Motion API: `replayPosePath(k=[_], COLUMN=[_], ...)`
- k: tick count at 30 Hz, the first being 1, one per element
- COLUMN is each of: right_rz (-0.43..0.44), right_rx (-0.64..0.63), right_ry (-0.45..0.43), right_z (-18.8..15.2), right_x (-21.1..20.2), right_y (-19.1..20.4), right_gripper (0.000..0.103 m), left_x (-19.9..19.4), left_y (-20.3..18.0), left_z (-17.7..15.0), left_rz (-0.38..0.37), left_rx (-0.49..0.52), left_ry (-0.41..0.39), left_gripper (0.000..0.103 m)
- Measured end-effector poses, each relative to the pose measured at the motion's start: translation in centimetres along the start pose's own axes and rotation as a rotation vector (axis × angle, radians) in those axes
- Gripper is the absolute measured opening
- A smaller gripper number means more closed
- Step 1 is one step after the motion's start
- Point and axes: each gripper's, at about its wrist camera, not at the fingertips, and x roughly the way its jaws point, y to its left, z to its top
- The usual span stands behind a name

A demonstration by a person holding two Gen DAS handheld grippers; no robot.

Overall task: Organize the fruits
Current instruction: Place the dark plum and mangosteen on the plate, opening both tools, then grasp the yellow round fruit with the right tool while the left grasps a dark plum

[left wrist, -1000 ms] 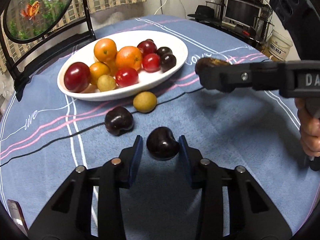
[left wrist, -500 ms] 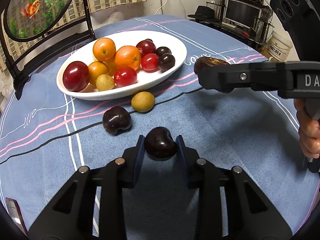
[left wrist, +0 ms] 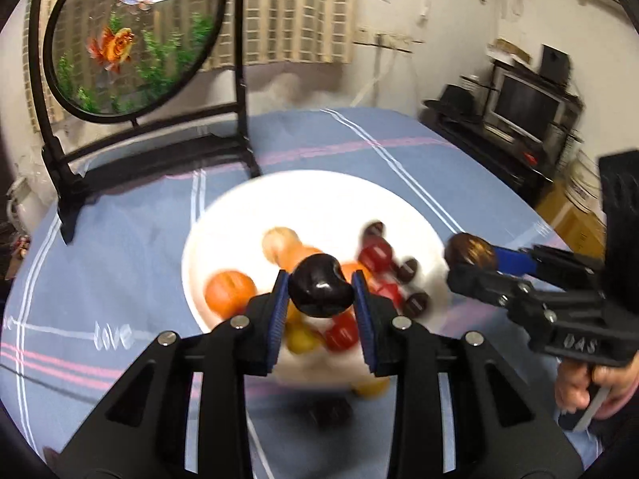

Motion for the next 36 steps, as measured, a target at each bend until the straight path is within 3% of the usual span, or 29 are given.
replayPosePath(k=[4, 5, 6, 7, 8, 11, 14, 19, 21, 25, 27, 36], right_rz=[-0.011, -0.021, -0.051, -0.067, -0.060, -0.052, -0.013, 0.038, 0.055, 0.022, 0.005, -0.011], right_rx=[-0.007, -0.018, -0.029, -0.033, -0.037, -0.077, -0.095, -0.140, -0.171, -0.203, -0.204, -0.213], right_ry=[0.019, 0.023, 0.022, 0.022, 0.012, -0.020, -0.021, 0.091, 0.164, 0.186, 0.184, 0.228], right_z=[1.6, 1.8, 1.9, 1.9, 1.8, 1.4, 0.2, -3.5, -5.0, -6.2, -6.4, -6.5], right_x=[3.0, 3.5, 3.8, 3.5, 3.0, 1.1, -0.8, -1.3, -0.5, 0.5, 0.9, 3.3], right_y=[-0.7, -0.8, -0.7, -0.5, -0.3, 1.0, 2.4, 4.9, 5.8, 6.4, 6.3, 6.5], right_gripper=[0.046, 0.048, 0.053, 0.062, 0.062, 0.062, 0.062, 0.062, 0.062, 0.062, 0.060, 0.052], left_x=[2.9, 3.3, 3.4, 2.9, 2.1, -0.1, -1.9, -4.5, -4.4, -3.4, -3.5, -5.0], left_y=[1.6, 1.8, 2.0, 2.4, 2.6, 2.9, 3.3, 4.7, 5.6, 7.9, 8.6, 7.6], left_z=[2.3, 2.6, 2.7, 2.7, 2.5, 1.7, 0.1, -5.1, -6.6, -9.2, -9.5, -9.1], left_rz=[0.047, 0.067, 0.094, 0.136, 0.153, 0.141, 0.178, 0.235, 0.223, 0.161, 0.140, 0.200], left_rx=[-0.031, -0.035, -0.039, -0.051, -0.062, -0.073, -0.089, -0.174, -0.222, -0.367, -0.420, -0.374], left_ry=[0.025, 0.033, 0.037, 0.018, -0.014, -0.036, -0.034, -0.032, -0.004, 0.083, 0.089, 0.008], left_gripper=[0.033, 0.045, 0.079, 0.089, 0.093, 0.093, 0.099, 0.101, 0.101, 0.101, 0.101, 0.101])
